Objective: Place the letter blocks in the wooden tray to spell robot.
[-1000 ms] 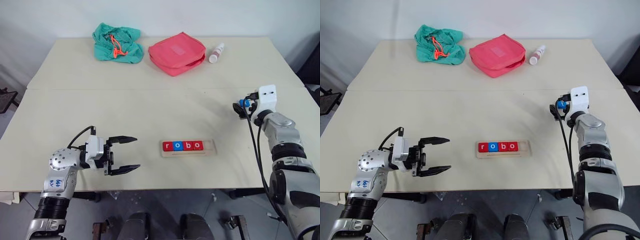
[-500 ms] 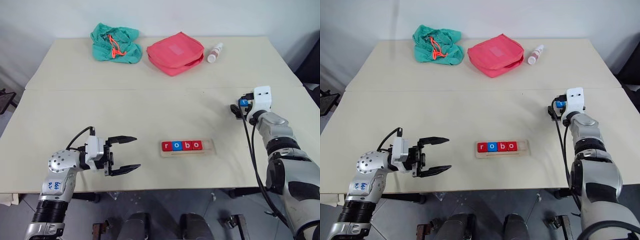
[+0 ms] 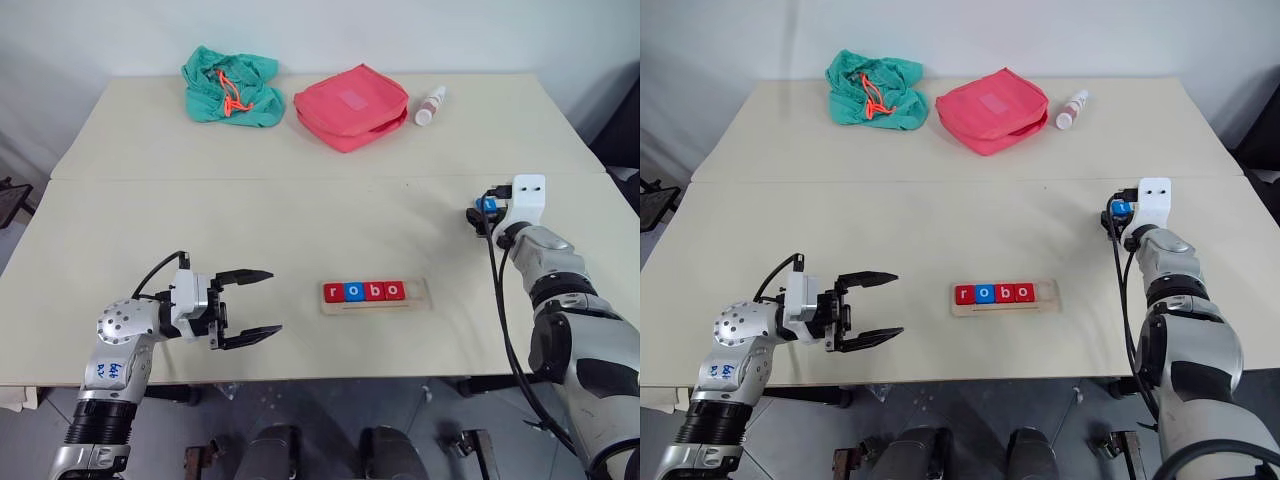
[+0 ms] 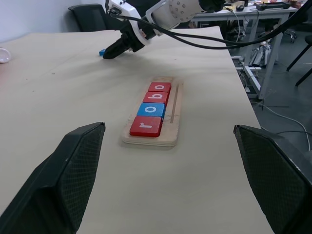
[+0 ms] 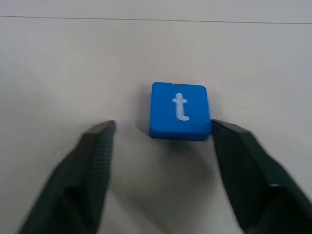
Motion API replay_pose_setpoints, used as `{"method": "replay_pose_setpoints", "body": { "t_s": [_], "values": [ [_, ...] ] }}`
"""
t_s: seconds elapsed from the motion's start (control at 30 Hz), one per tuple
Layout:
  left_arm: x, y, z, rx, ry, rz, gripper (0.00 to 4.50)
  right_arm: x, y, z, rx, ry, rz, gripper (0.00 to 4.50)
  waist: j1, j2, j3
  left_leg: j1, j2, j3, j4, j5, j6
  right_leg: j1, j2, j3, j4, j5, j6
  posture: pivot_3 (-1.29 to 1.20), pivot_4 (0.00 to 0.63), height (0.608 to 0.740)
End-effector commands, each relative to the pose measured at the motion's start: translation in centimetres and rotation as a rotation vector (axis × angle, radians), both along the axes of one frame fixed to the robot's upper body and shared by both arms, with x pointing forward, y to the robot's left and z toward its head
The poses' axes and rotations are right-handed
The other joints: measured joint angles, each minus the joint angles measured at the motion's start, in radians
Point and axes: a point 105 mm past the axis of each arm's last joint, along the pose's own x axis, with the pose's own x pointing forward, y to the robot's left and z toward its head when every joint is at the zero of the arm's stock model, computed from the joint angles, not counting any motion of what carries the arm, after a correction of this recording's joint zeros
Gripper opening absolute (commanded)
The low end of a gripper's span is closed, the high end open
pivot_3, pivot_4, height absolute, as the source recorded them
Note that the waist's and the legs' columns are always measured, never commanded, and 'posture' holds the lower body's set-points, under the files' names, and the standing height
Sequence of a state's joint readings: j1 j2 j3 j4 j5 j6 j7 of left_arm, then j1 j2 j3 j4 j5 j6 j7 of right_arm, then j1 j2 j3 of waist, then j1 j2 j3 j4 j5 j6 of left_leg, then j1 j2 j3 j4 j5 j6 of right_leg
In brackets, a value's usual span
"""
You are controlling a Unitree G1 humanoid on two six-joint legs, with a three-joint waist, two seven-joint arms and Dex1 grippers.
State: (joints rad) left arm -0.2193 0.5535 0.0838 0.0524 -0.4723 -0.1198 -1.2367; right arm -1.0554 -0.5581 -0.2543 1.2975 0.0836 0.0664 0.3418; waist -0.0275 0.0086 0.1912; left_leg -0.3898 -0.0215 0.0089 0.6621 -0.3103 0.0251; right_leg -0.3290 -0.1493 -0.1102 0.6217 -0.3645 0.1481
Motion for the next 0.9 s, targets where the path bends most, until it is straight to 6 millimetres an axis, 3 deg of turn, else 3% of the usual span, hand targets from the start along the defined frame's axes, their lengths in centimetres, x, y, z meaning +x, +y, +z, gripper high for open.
{"method": "replay_pose_setpoints", "body": {
  "t_s": [0.03,0.07,0.37,0.57,0.77,0.9],
  "values": [
    [0.0,-0.1,0.7,-0.014,-0.039,-0.001,4.50,0.0,-0.5,0.5,0.033,-0.021,-0.036,1.74,0.000,0.000,0.000,0.000,0.000,0.000,0.000,0.000,0.000,0.000,0.000,0.000,0.000,0.000,0.000,0.00,0.150,0.740],
    [0.0,-0.1,0.7,-0.015,-0.040,-0.001,4.50,0.0,-0.5,0.6,0.034,-0.023,-0.036,1.45,0.000,0.000,0.000,0.000,0.000,0.000,0.000,0.000,0.000,0.000,0.000,0.000,0.000,0.000,0.000,0.00,0.150,0.740],
    [0.1,-0.2,0.5,-0.023,-0.043,0.004,4.50,-0.2,-0.7,0.6,0.043,-0.044,-0.014,1.46,-0.001,0.000,0.000,0.000,0.000,0.000,0.000,0.000,0.000,0.000,0.000,0.000,0.000,0.000,0.000,0.00,0.150,0.740],
    [0.2,-0.6,0.3,-0.029,-0.038,-0.008,4.50,-0.9,0.2,1.2,0.041,-0.103,0.076,1.46,0.000,0.000,0.000,0.000,0.000,0.000,0.000,0.000,0.000,0.000,0.000,0.000,0.000,0.000,0.000,0.00,0.150,0.740],
    [0.4,-0.6,0.1,-0.029,-0.029,-0.028,4.50,-4.0,1.8,2.4,0.026,-0.146,0.152,1.46,0.005,0.001,0.000,0.000,0.000,0.000,0.000,0.000,0.000,0.000,0.000,0.000,0.000,0.000,0.000,0.00,0.150,0.740],
    [0.9,-0.9,-0.1,-0.027,-0.024,-0.055,4.50,-7.9,3.3,3.5,0.023,-0.171,0.162,1.46,0.016,0.001,0.000,0.000,0.000,-0.001,0.000,0.000,0.000,-0.001,0.000,0.000,0.001,0.000,0.000,0.00,0.150,0.740]
  ]
}}
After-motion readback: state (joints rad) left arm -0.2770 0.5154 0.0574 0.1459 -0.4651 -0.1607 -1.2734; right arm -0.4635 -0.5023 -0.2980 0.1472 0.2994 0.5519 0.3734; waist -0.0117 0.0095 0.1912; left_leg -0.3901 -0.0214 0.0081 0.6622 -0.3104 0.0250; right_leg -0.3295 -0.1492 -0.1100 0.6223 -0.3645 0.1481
